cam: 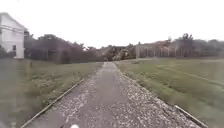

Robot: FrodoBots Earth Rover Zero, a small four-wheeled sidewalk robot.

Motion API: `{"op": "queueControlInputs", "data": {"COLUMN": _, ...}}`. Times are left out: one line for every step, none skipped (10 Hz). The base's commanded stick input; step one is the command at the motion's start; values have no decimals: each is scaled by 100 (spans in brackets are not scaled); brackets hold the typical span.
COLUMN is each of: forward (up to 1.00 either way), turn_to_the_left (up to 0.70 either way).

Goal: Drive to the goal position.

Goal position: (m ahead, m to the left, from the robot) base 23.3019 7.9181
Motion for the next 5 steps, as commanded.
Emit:
{"op": "queueControlInputs", "data": {"forward": 67, "turn_to_the_left": 1}}
{"op": "queueControlInputs", "data": {"forward": 67, "turn_to_the_left": 2}}
{"op": "queueControlInputs", "data": {"forward": 67, "turn_to_the_left": 16}}
{"op": "queueControlInputs", "data": {"forward": 67, "turn_to_the_left": 18}}
{"op": "queueControlInputs", "data": {"forward": 67, "turn_to_the_left": 25}}
